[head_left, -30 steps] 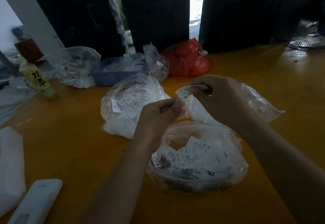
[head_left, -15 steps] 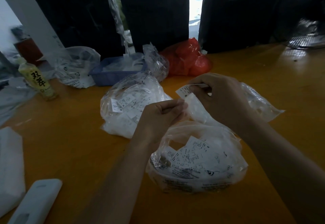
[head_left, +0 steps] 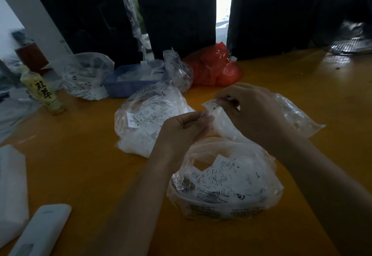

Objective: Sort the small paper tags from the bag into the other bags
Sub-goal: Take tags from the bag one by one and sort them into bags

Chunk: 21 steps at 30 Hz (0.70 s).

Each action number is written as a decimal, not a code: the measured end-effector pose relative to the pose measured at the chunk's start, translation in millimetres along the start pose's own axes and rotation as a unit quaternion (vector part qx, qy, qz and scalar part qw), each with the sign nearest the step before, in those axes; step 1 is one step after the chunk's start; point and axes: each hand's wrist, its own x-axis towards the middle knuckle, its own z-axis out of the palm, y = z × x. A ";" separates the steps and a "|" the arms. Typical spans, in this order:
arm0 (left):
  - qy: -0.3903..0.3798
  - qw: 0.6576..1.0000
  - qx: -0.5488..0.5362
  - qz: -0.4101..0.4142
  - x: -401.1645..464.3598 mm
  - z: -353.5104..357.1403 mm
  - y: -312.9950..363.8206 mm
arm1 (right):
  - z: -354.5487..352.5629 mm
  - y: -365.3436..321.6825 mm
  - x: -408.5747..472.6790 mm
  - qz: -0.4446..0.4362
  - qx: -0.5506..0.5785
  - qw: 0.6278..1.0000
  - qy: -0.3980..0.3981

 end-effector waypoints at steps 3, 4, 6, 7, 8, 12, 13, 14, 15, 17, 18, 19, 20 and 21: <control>0.005 0.999 0.037 -0.002 0.2 -1.6 -0.3 | -2.8 1.7 1.4 0.005 -0.006 0.999 -0.035; 0.008 0.999 0.049 -0.002 0.2 -2.1 -0.5 | -3.7 2.3 1.9 0.009 -0.001 0.999 -0.044; 0.011 0.998 0.059 0.002 -1.1 -2.4 0.0 | -4.7 3.1 2.0 0.022 0.013 0.998 -0.055; 0.014 0.998 0.057 0.001 -1.5 -2.2 -0.3 | -5.0 3.9 1.8 0.029 0.022 0.998 -0.057; 0.016 0.998 0.054 0.000 -1.1 -2.9 -1.3 | -5.1 4.6 1.6 0.035 0.031 0.997 -0.059; 0.013 0.997 0.078 -0.004 -0.8 -4.2 -3.5 | -4.0 5.0 0.2 0.050 0.066 0.994 -0.067; 0.004 0.997 0.077 -0.009 -2.0 -3.5 -2.2 | -3.6 5.0 0.0 0.051 0.069 0.994 -0.067; -0.005 0.997 0.076 -0.011 -2.9 -3.2 -1.6 | -3.2 5.0 -0.2 0.051 0.070 0.994 -0.065; -0.011 0.997 0.072 -0.013 -3.6 -2.8 -0.9 | -2.8 5.2 -0.4 0.052 0.070 0.994 -0.062; -0.011 0.998 0.068 -0.014 -2.8 -3.6 -0.9 | -2.5 6.1 -0.3 0.055 0.069 0.995 -0.052; -0.009 0.998 0.067 -0.016 -1.8 -4.1 -1.4 | -2.7 6.5 -0.1 0.056 0.067 0.995 -0.049; -0.007 0.998 0.063 -0.017 -1.6 -3.9 -1.5 | -3.0 6.8 -0.1 0.056 0.064 0.995 -0.047; -0.005 0.998 0.058 -0.016 -1.4 -4.0 -1.8 | -3.1 6.8 -0.2 0.057 0.061 0.995 -0.047; 0.000 0.998 0.053 -0.015 -1.3 -3.8 -2.1 | -3.2 7.0 -0.2 0.058 0.060 0.995 -0.045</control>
